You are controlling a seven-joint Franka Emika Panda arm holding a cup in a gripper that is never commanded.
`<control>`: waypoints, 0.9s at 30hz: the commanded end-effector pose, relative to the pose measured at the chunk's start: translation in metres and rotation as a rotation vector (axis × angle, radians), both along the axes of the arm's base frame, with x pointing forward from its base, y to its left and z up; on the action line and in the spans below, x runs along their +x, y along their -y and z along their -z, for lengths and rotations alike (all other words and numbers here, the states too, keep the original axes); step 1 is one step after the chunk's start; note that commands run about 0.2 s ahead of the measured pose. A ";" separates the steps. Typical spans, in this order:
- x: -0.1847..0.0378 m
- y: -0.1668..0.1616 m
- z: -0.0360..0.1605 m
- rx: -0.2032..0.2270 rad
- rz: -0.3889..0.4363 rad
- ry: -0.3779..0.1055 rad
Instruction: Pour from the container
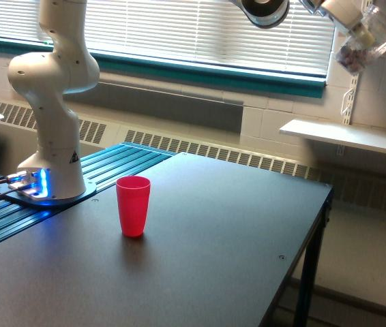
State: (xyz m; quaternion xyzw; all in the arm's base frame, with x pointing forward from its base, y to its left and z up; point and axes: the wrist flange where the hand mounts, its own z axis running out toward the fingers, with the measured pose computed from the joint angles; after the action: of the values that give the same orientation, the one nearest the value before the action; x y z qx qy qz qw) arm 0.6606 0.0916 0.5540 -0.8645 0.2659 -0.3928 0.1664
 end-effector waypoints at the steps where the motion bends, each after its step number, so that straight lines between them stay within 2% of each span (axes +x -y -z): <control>1: 0.005 0.028 -0.002 0.007 0.058 -0.011; 2: 0.006 0.030 -0.003 0.021 0.047 -0.008; 4: 0.006 0.030 -0.001 0.009 0.043 -0.019; 6: 0.006 0.027 0.004 -0.008 0.040 -0.055; 8: 0.007 0.023 0.008 -0.007 0.027 -0.075; 9: 0.006 0.021 0.013 -0.007 0.013 -0.102; 12: 0.002 0.017 0.026 0.024 0.000 -0.190; 13: -0.001 0.014 0.030 0.050 0.000 -0.217; 18: -0.023 0.007 0.047 0.124 -0.012 -0.339; 22: -0.045 0.003 0.057 0.155 -0.025 -0.401; 25: -0.061 0.000 0.061 0.185 -0.032 -0.430; 27: -0.071 -0.003 0.063 0.164 -0.049 -0.442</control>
State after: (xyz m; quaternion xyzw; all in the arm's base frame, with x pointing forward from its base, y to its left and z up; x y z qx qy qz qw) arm 0.6140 0.0793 0.4839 -0.9000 0.3531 -0.1719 0.1891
